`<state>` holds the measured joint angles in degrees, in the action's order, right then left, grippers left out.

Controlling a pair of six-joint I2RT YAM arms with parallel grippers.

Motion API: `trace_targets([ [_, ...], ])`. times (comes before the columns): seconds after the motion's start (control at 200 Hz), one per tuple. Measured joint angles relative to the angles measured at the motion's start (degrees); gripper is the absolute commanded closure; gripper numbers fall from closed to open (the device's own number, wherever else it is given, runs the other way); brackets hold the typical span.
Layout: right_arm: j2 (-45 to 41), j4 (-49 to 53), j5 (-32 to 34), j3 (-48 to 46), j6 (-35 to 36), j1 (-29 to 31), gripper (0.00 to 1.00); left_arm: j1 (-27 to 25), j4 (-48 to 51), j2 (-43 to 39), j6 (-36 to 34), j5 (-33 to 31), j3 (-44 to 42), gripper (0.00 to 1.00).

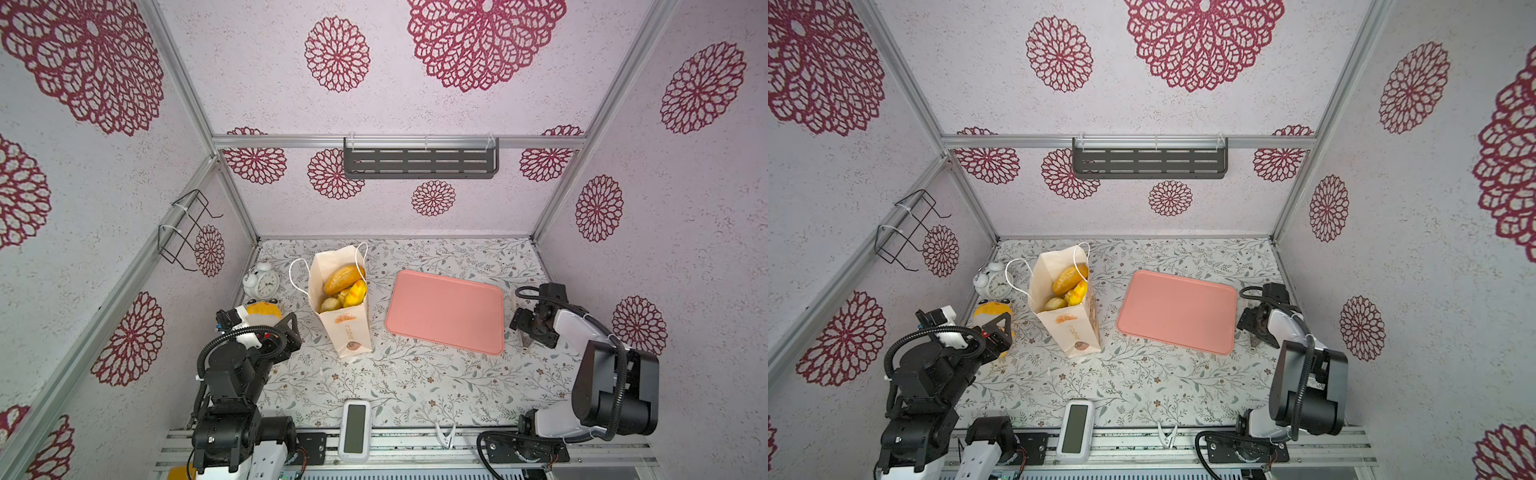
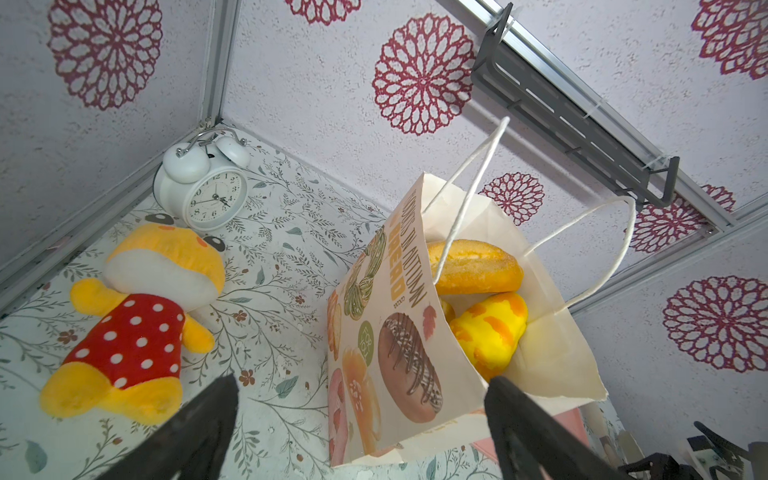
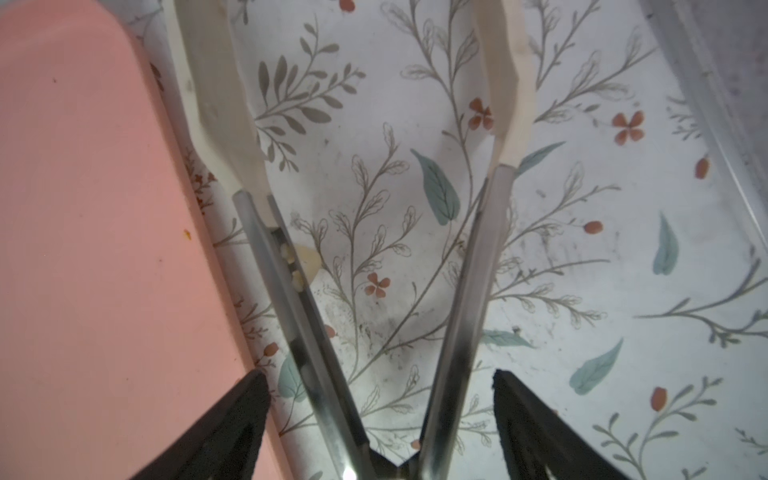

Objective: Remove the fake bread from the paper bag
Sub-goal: 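Lower the right gripper over the silver tongs and close on their handles, then lift the tongs with the right gripper while the left gripper approaches the bag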

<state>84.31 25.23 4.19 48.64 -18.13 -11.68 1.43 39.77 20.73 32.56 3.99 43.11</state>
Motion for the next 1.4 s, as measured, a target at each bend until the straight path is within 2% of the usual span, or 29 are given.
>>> trace_targets([
  [0.175, -0.6, -2.8, 1.5, -0.5, 0.1, 0.0, 0.15, -0.1, 0.0, 0.2, 0.0, -0.1, 0.0, 0.03],
  [0.831, 1.0, -7.2, 0.2, -2.8, 1.6, 0.0, 0.16, -0.2, 0.0, 1.0, 0.0, -0.2, 0.0, 0.03],
  [1.096, 1.6, -7.4, 0.7, -3.6, 2.6, 0.0, 0.24, -0.3, 0.0, 1.2, 0.0, -0.2, 0.0, 0.03],
  [1.316, 2.4, -8.0, 1.4, -3.6, 3.6, 0.0, 0.24, -0.3, 0.1, 1.6, 0.0, -0.4, 0.0, 0.03],
  [1.401, 3.4, -8.7, 1.7, -3.6, 3.7, 0.0, 0.29, -0.4, 0.1, 1.9, 0.0, -0.4, 0.0, 0.03],
])
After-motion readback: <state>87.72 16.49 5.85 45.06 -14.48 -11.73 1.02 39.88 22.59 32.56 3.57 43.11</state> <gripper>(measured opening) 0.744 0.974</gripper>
